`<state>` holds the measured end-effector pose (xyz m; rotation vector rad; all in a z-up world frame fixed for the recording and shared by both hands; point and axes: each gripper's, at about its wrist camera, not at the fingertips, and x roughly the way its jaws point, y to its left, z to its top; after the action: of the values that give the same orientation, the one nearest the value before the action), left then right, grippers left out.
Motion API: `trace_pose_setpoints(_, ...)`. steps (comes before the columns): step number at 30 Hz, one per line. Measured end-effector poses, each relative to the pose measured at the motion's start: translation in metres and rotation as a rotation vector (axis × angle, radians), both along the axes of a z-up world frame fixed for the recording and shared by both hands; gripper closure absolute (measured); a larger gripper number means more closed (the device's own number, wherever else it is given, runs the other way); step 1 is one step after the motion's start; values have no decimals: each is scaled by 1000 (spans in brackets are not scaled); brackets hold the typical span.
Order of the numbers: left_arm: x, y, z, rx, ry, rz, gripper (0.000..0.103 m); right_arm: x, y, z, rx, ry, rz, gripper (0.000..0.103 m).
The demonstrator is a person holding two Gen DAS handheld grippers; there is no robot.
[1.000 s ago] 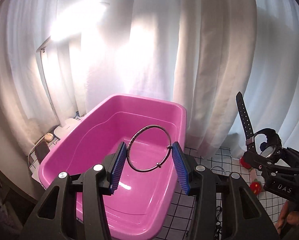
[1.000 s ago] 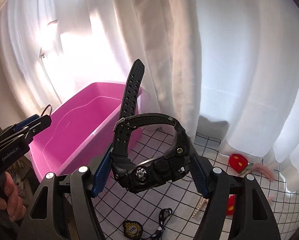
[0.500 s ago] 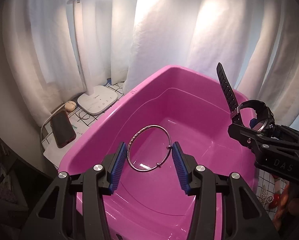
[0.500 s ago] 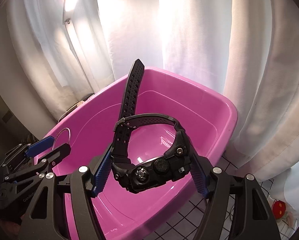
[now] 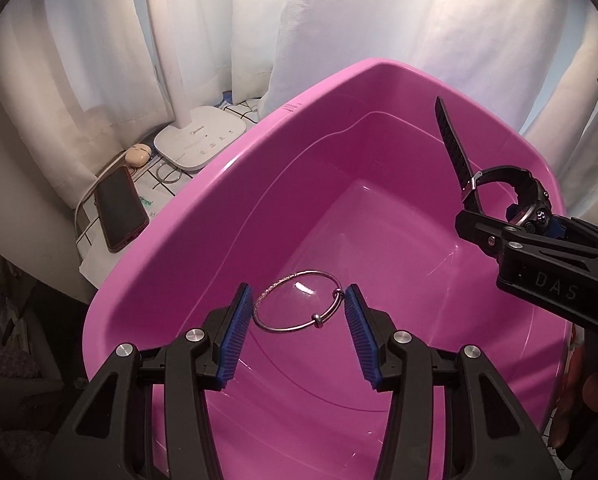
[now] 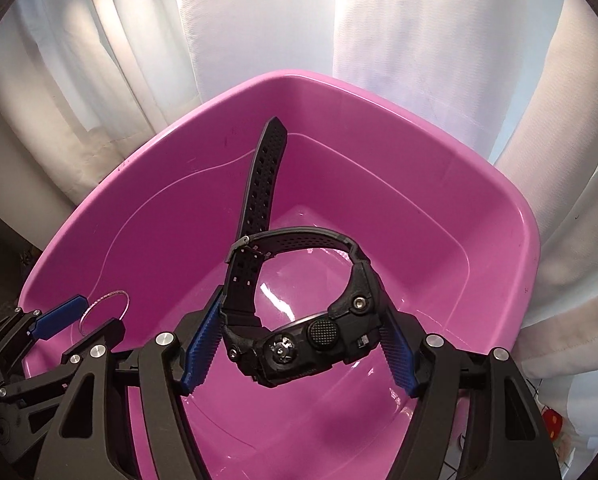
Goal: Organize jewelry
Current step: 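Carry the bangle and watch over the pink tub and open both tools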
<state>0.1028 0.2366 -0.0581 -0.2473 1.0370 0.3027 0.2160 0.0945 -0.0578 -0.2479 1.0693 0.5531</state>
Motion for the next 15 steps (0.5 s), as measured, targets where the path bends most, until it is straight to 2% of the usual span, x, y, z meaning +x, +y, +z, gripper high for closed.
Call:
trace_pose_setpoints(1, -1, 1, 0, 1, -2, 1, 54, 1, 1, 0, -6, 1, -1, 34)
trace_pose_setpoints(2, -1, 2, 0, 10, 0, 6, 45, -1, 3, -1, -6, 1, -4, 34)
trace_pose_setpoints(4, -2, 3, 1, 17, -8, 8, 34, -1, 5, 2, -4, -3, -6, 34)
trace_pose_setpoints(15, -5, 4, 3, 10, -13, 17, 30, 1, 6, 10, -15, -31, -25, 34)
